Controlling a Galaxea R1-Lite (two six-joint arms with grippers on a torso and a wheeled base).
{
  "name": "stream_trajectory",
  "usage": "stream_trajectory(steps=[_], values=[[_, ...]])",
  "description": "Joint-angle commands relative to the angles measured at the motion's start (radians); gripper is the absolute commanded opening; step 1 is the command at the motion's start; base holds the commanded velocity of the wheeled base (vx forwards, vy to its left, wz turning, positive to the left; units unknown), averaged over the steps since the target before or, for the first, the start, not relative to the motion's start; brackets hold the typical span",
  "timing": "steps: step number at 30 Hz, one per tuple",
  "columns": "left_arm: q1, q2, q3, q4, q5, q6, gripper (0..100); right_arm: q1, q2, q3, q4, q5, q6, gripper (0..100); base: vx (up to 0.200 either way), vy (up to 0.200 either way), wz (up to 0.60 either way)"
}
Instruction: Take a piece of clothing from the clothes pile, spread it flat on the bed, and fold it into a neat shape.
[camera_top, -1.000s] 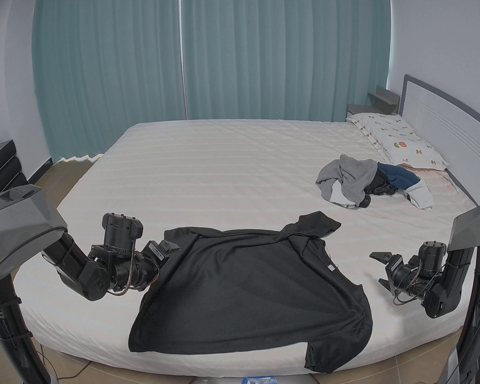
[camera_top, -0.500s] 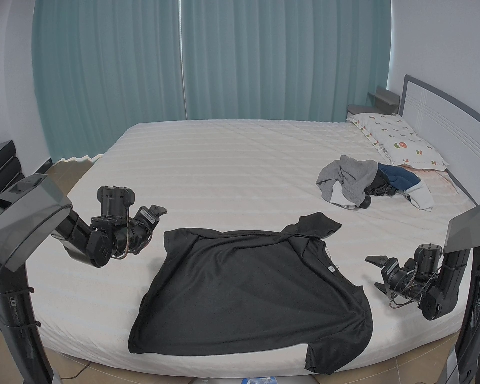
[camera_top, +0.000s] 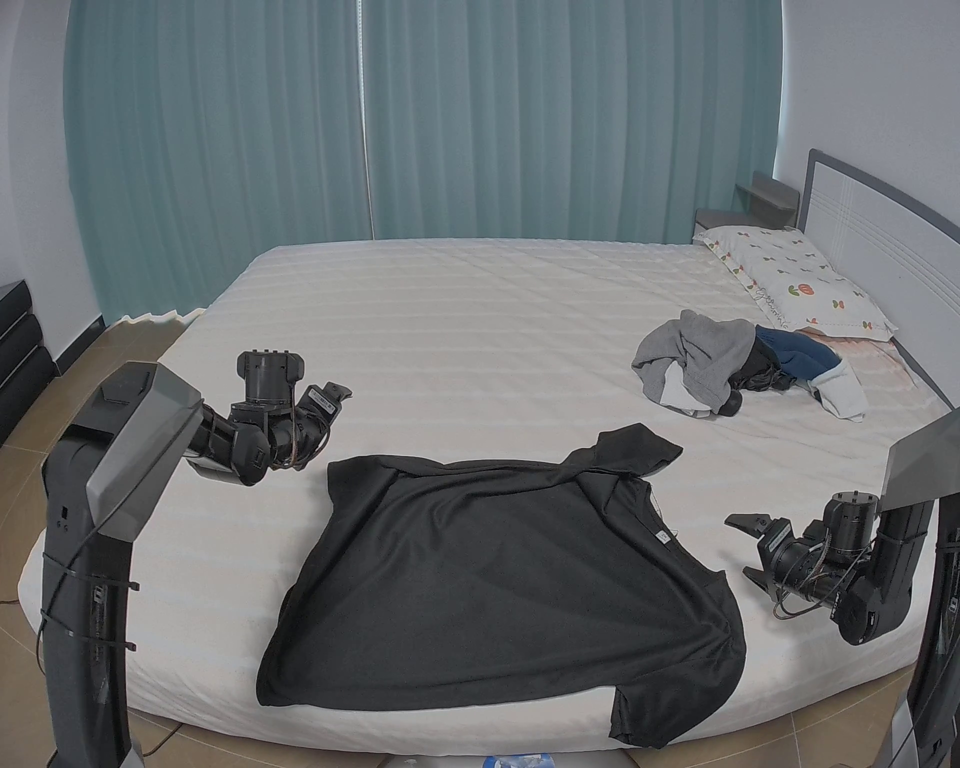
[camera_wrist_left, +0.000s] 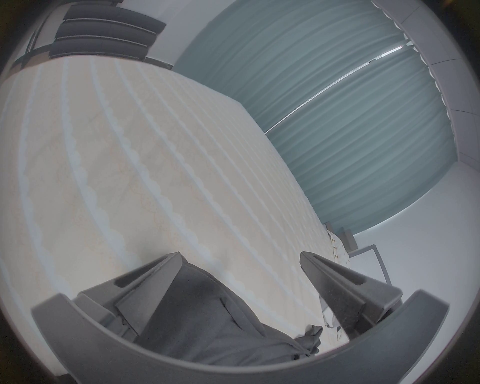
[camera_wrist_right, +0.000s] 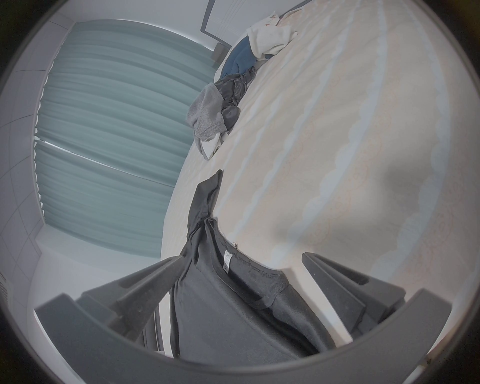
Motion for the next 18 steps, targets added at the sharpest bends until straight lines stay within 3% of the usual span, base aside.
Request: stream_trajectory(steps=[1,18], values=[[-0.007,0.120,-0.089,0.028,0.013,-0.018,100,0.014,0.031,0.010,-0.033,-0.001,0.003,100,0.000,0.000,0.00],[-0.018,0.136,-0.063,0.024,0.050,0.027,100,0.022,0.040,0.017,-0.039,-0.007,0.000,100,0.000,0.000,0.00]])
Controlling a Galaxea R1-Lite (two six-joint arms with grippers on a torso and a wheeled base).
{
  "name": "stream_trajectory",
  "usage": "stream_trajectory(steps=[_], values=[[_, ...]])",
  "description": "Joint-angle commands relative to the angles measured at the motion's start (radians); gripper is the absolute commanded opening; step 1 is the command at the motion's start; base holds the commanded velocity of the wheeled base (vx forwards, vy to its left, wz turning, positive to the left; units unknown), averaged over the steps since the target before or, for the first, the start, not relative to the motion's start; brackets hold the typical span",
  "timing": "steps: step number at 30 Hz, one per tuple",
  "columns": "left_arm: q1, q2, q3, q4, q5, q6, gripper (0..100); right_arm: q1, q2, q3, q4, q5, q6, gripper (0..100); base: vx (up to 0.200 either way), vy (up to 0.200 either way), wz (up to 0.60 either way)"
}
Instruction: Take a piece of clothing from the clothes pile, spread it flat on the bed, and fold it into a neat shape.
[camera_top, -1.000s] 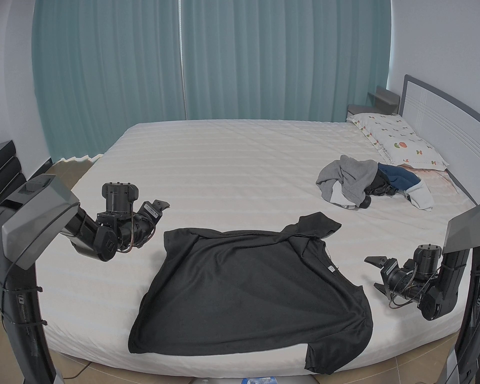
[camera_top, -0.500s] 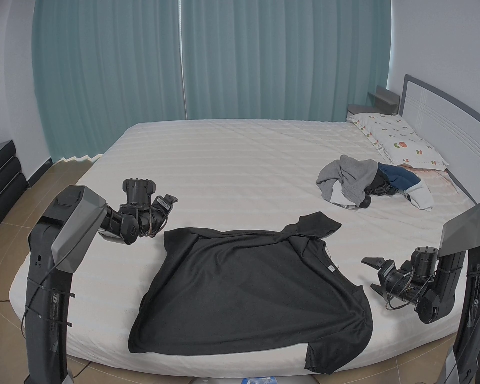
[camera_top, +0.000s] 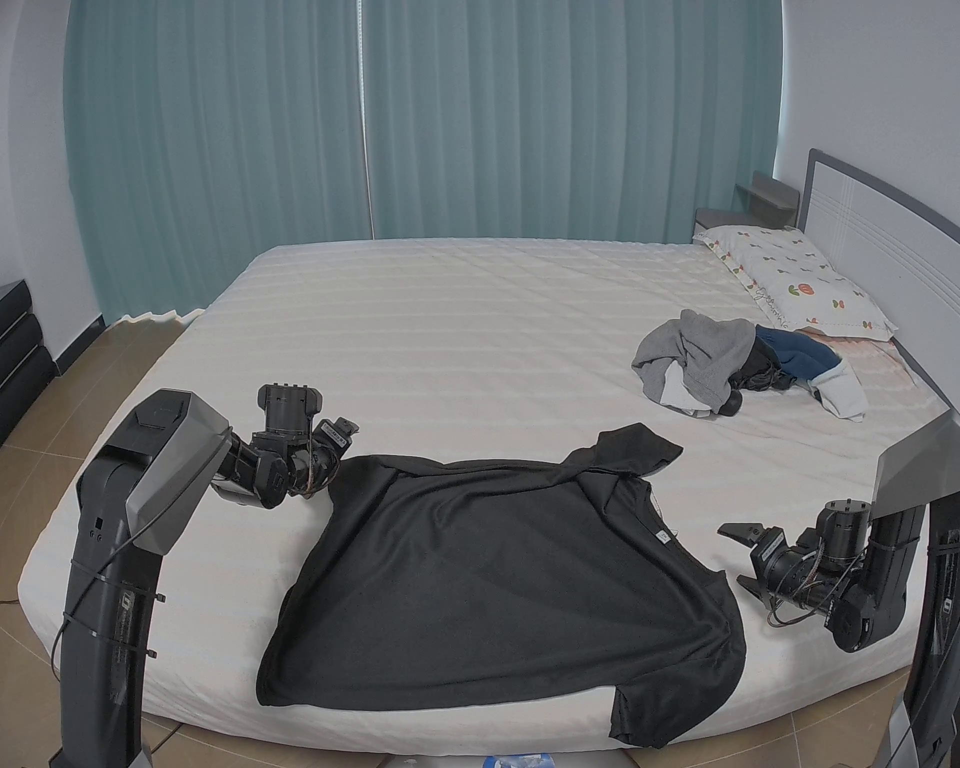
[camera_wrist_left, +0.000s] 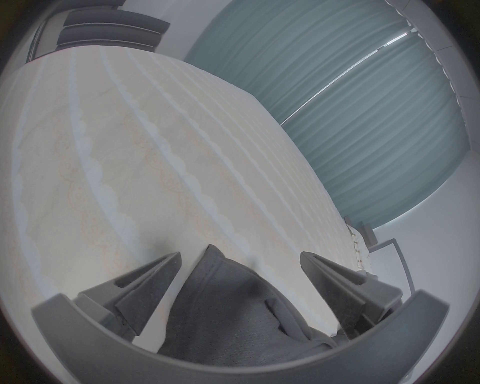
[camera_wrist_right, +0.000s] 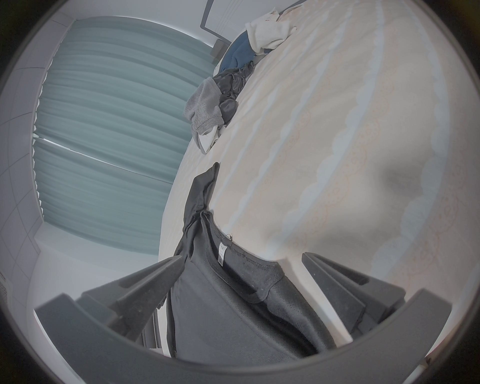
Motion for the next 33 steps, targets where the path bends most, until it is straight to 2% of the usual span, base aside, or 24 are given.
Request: stream_trajectory(steps=[1,6,11,12,20,28,33], values=[[-0.007,0.003,0.008,0.000,0.001,0.005,100,0.001,0.003,0.000,0.000,0.000,0.000,100,0.000,0.000,0.00],[-0.010,0.022,0.010,-0.001,0.004,0.050,100,0.001,0.003,0.000,0.000,0.000,0.000,100,0.000,0.000,0.00],[-0.016,0.022,0.010,-0.003,0.004,0.050,100,0.001,0.003,0.000,0.000,0.000,0.000,100,0.000,0.000,0.00],[-0.016,0.022,0.008,-0.003,0.004,0.050,0,0.001,0.003,0.000,0.000,0.000,0.000,100,0.000,0.000,0.00],[-0.007,0.023,-0.010,-0.006,0.024,0.045,0,0.001,0.003,0.000,0.000,0.000,0.000,100,0.000,0.000,0.00],[0.022,0.094,-0.152,-0.006,0.091,0.048,0,0.001,0.003,-0.001,0.000,0.000,0.000,100,0.000,0.000,0.00],[0.030,0.109,-0.176,-0.006,0.104,0.050,0,0.001,0.004,-0.001,0.000,0.000,0.000,100,0.000,0.000,0.00]])
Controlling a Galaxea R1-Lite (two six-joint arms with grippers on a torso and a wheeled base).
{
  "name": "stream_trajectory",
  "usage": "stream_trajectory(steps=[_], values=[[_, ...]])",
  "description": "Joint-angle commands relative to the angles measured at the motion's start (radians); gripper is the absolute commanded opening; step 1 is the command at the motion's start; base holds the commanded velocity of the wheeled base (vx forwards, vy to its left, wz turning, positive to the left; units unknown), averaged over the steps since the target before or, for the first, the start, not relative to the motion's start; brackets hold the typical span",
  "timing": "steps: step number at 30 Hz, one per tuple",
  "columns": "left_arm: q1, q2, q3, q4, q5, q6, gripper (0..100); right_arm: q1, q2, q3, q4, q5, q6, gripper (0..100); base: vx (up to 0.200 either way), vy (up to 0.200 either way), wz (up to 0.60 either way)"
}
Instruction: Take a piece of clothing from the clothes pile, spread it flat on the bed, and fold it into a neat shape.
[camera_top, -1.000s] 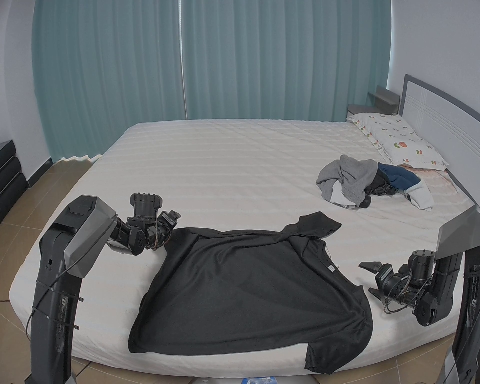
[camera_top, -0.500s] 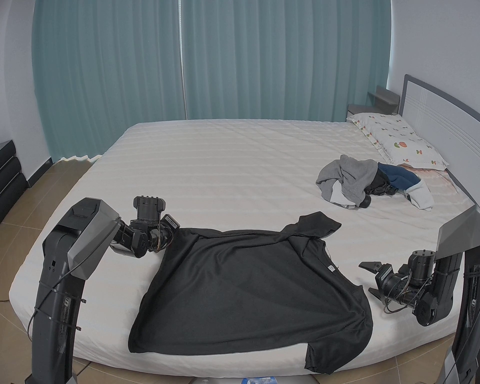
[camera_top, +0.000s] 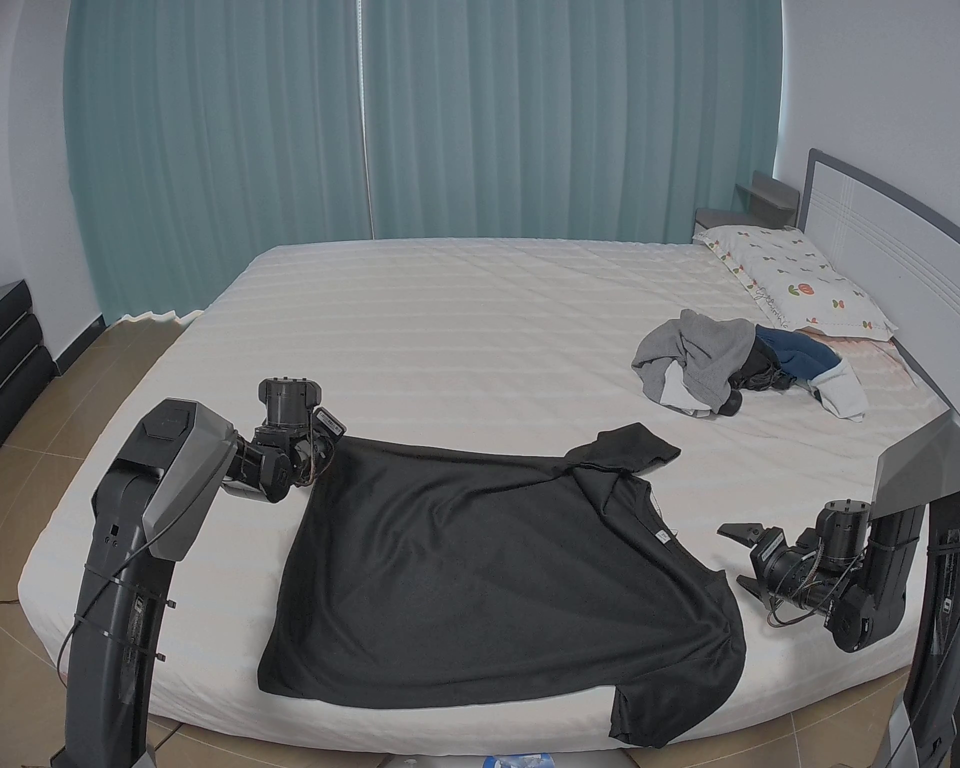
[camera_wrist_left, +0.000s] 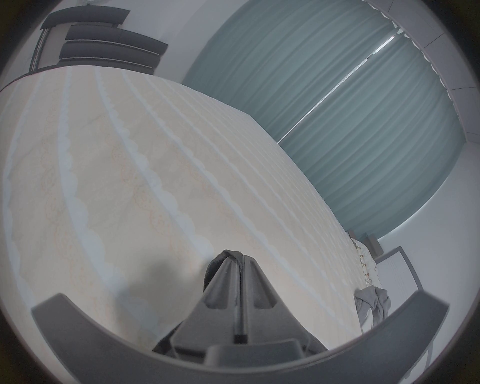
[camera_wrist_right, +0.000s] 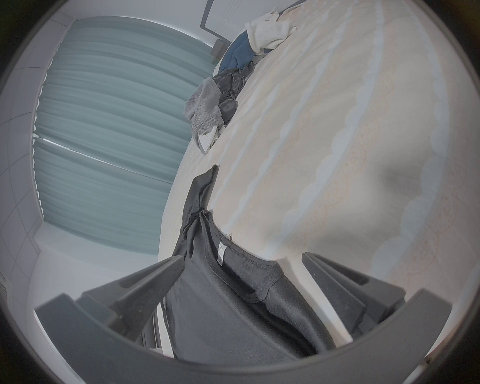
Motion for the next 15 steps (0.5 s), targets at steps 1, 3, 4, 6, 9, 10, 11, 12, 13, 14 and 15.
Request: stream_trajectory(steps=[1,3,4,6,9,10,11,12,13,14,15], values=[[0.016,0.030,-0.029,0.000,0.003,0.002,0,0.000,0.003,0.000,-0.001,0.001,-0.001,100,0.000,0.000,0.00],[0.021,0.030,-0.030,0.000,0.005,0.003,0,0.000,0.003,0.000,-0.001,0.001,-0.001,100,0.000,0.000,0.00],[0.022,0.030,-0.030,0.000,0.005,0.003,0,0.000,0.003,0.002,-0.001,0.001,-0.001,100,0.000,0.000,0.00],[0.028,0.030,-0.032,0.000,0.005,0.013,0,0.000,0.003,0.002,-0.001,0.001,-0.003,100,0.000,0.000,0.00],[0.034,0.032,-0.033,-0.008,0.009,0.022,0,0.002,0.004,0.002,-0.001,0.001,-0.003,100,0.000,0.000,0.00],[0.038,0.033,-0.035,-0.019,0.013,0.022,0,0.000,0.004,0.002,-0.001,0.001,-0.003,100,0.000,0.000,0.00],[0.039,0.033,-0.038,-0.032,0.017,0.022,0,0.002,0.004,0.002,-0.001,0.001,-0.003,100,0.000,0.000,0.00],[0.039,0.035,-0.041,-0.043,0.017,0.022,0,0.000,0.004,0.002,-0.001,0.001,-0.003,100,0.000,0.000,0.00],[0.039,0.039,-0.041,-0.061,0.017,0.022,0,0.002,0.004,0.002,-0.001,0.001,-0.003,100,0.000,0.000,0.00],[0.041,0.041,-0.041,-0.074,0.017,0.020,0,0.002,0.004,0.002,-0.001,0.001,-0.003,100,0.000,0.000,0.00],[0.041,0.042,-0.042,-0.083,0.017,0.020,0,0.002,0.004,0.002,-0.001,0.001,-0.003,100,0.000,0.000,0.00]])
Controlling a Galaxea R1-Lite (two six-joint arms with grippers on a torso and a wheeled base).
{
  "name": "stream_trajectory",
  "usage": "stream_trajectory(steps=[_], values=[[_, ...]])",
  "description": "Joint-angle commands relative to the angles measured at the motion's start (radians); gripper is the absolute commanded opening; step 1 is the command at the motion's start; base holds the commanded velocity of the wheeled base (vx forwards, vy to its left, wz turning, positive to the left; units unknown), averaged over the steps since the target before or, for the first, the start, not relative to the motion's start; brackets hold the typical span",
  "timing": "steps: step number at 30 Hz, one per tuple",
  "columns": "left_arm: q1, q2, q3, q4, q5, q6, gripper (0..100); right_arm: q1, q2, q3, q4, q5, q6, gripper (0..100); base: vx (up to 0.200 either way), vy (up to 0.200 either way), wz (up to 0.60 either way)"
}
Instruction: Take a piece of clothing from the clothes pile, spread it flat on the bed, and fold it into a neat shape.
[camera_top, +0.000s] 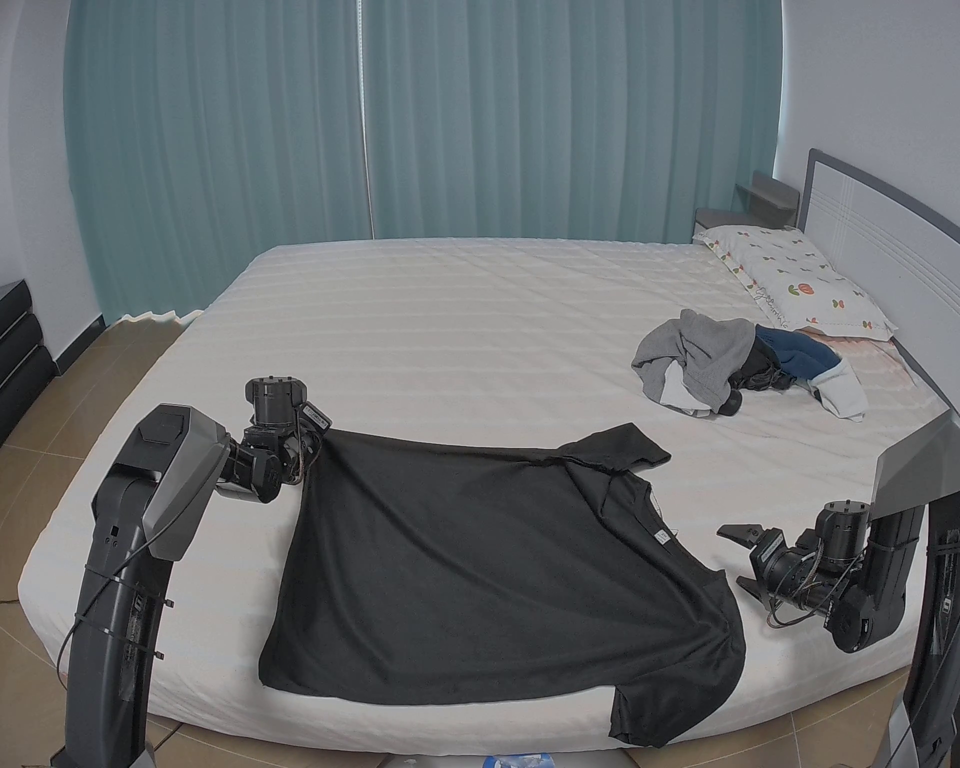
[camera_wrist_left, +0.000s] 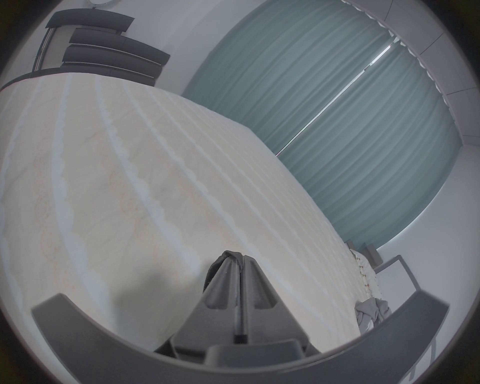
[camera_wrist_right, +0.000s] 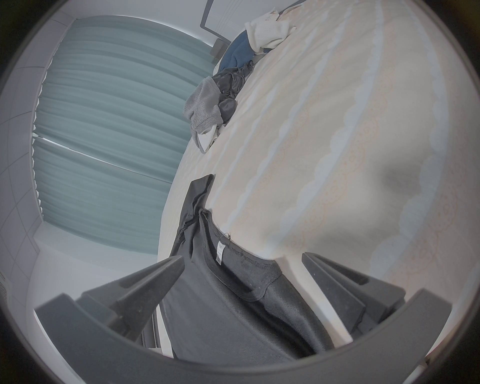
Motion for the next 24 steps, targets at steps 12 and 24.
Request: stream_trajectory(steps=[12,24], values=[[0.023,0.021,-0.039,-0.039,0.014,-0.003,0,0.001,0.001,0.000,0.000,0.001,0.000,100,0.000,0.000,0.00],[0.040,0.051,-0.097,-0.048,0.065,-0.001,0,0.001,0.001,0.000,0.000,0.001,0.000,100,0.000,0.000,0.00]])
